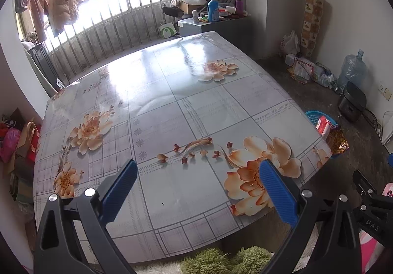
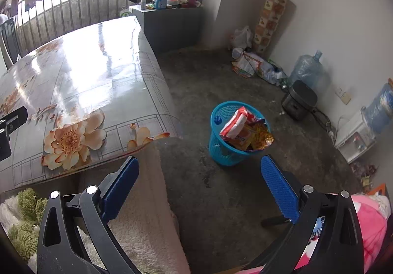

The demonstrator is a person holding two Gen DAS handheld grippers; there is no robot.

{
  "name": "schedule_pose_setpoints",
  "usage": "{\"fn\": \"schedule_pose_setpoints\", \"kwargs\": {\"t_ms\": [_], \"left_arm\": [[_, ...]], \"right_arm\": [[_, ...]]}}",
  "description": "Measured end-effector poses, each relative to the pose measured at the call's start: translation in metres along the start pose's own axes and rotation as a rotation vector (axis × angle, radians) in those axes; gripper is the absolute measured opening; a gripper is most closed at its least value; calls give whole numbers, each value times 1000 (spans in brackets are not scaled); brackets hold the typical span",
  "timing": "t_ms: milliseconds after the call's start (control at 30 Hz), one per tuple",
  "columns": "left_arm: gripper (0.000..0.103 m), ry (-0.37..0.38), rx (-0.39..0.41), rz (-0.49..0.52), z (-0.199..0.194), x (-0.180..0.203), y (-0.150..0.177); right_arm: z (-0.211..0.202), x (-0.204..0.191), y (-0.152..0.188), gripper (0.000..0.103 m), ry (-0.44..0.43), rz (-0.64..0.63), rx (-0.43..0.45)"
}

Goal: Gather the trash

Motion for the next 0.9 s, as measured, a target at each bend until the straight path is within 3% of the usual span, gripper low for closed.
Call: {"fn": "schedule_pose_setpoints", "kwargs": {"t_ms": [900], "left_arm": [[97, 21, -15, 1, 3, -5, 4]], "right_arm": [[-4, -4, -6, 95, 2, -16, 7]]}}
Point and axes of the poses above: each gripper's, at about its wrist camera, not at the fingertips, and z roughly the way its jaws point, x to its right, y to its underside, the point moved 1 cm from there along z, roughly the way its jaws point, and after that the axes turned 15 degrees about z, right-handed, at the moved point
